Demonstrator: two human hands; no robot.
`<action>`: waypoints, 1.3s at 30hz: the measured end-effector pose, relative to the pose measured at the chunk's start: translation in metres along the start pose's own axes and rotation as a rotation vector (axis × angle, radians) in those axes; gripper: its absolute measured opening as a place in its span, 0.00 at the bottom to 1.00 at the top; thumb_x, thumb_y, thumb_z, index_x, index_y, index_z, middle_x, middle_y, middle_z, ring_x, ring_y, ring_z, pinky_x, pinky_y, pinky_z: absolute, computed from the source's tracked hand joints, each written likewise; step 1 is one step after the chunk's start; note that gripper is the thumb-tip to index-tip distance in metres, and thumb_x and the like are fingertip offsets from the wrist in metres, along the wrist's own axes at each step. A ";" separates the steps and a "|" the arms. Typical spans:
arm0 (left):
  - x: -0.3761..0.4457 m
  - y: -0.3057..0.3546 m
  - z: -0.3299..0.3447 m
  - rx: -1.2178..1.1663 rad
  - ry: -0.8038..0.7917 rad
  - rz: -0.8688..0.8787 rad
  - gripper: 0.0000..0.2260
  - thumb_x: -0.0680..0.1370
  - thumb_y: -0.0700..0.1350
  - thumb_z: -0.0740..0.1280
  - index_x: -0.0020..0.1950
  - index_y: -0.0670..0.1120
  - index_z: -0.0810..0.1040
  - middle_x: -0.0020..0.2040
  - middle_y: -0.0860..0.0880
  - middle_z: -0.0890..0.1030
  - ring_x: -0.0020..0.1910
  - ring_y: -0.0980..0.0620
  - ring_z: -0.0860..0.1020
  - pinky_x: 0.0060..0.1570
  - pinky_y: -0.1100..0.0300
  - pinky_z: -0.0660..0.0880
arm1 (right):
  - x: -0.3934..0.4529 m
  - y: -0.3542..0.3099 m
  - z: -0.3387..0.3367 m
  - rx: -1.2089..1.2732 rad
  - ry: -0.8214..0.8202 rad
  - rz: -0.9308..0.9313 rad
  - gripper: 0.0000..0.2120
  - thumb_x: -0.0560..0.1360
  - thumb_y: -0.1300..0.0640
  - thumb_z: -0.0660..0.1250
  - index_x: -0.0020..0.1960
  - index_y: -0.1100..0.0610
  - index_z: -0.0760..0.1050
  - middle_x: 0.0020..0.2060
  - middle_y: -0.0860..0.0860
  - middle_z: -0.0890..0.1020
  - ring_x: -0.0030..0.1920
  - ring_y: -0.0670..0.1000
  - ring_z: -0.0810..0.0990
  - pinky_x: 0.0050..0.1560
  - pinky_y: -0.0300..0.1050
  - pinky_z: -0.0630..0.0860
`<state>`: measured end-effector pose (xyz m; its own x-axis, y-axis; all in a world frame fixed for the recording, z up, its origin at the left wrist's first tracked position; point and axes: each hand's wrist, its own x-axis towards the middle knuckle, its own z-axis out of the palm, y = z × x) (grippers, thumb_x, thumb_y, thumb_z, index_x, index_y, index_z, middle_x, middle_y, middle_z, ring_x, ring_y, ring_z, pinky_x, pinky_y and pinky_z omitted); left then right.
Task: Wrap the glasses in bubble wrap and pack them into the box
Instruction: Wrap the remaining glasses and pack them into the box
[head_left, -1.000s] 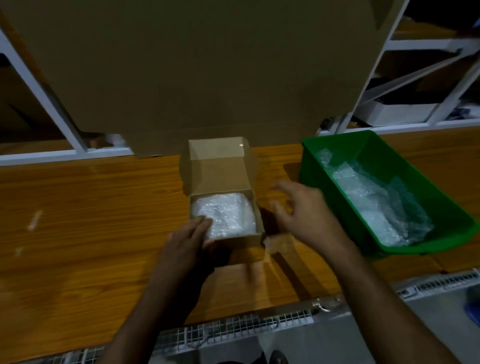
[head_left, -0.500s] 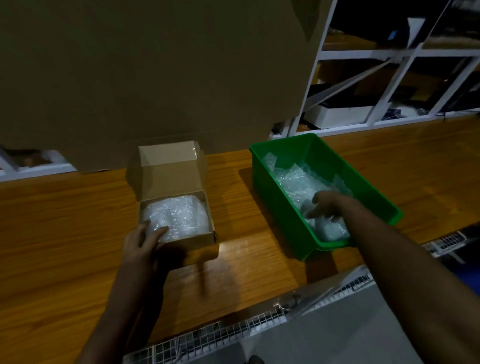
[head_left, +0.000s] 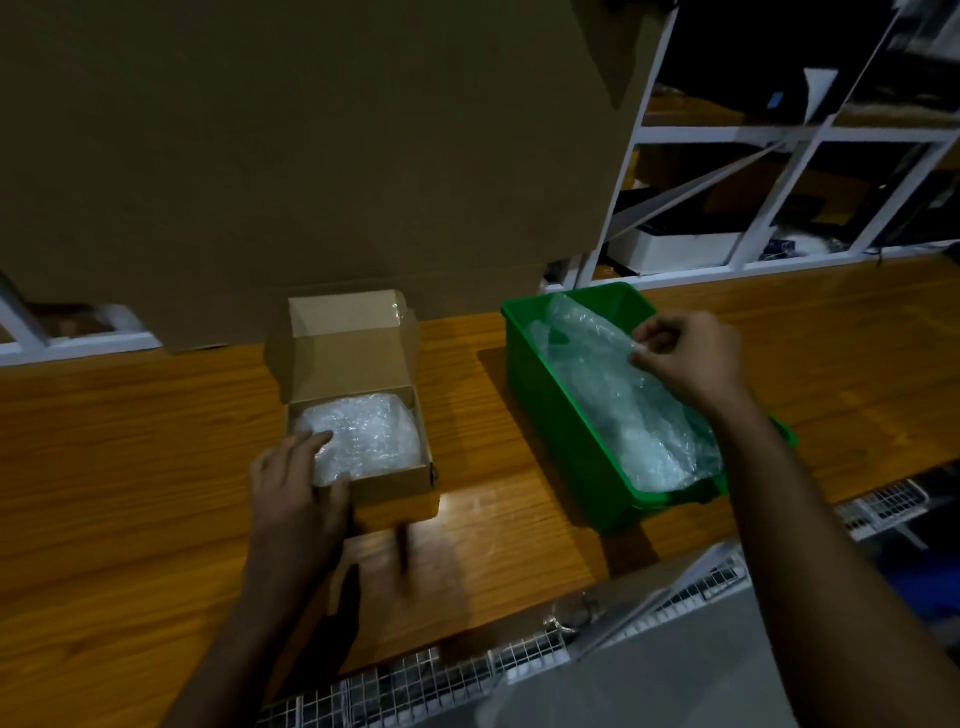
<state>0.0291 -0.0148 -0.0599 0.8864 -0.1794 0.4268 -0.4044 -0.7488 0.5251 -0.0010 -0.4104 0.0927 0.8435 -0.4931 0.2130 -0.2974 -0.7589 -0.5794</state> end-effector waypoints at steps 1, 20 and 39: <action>0.001 0.012 -0.003 -0.060 -0.011 0.008 0.20 0.78 0.49 0.66 0.68 0.43 0.74 0.66 0.43 0.76 0.67 0.41 0.68 0.62 0.48 0.67 | -0.012 -0.012 -0.001 0.100 0.029 -0.041 0.10 0.71 0.60 0.77 0.46 0.49 0.79 0.40 0.46 0.82 0.43 0.46 0.81 0.42 0.43 0.80; -0.021 0.029 -0.047 -1.569 -0.433 -0.989 0.21 0.84 0.51 0.56 0.68 0.38 0.72 0.59 0.34 0.82 0.56 0.36 0.82 0.53 0.43 0.79 | -0.188 -0.110 0.132 0.457 0.001 -0.189 0.18 0.73 0.44 0.73 0.61 0.46 0.75 0.58 0.46 0.76 0.57 0.44 0.75 0.52 0.32 0.70; -0.040 -0.033 -0.077 -0.924 0.022 -0.772 0.21 0.65 0.47 0.82 0.46 0.43 0.74 0.48 0.44 0.81 0.49 0.44 0.78 0.39 0.56 0.75 | -0.145 -0.102 0.145 0.949 -0.346 0.141 0.08 0.78 0.64 0.68 0.54 0.52 0.78 0.50 0.52 0.84 0.53 0.56 0.83 0.53 0.55 0.80</action>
<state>-0.0107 0.0662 -0.0374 0.9654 0.1327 -0.2246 0.2143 0.0872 0.9729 -0.0283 -0.1994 0.0067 0.9560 -0.2876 -0.0577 -0.0540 0.0209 -0.9983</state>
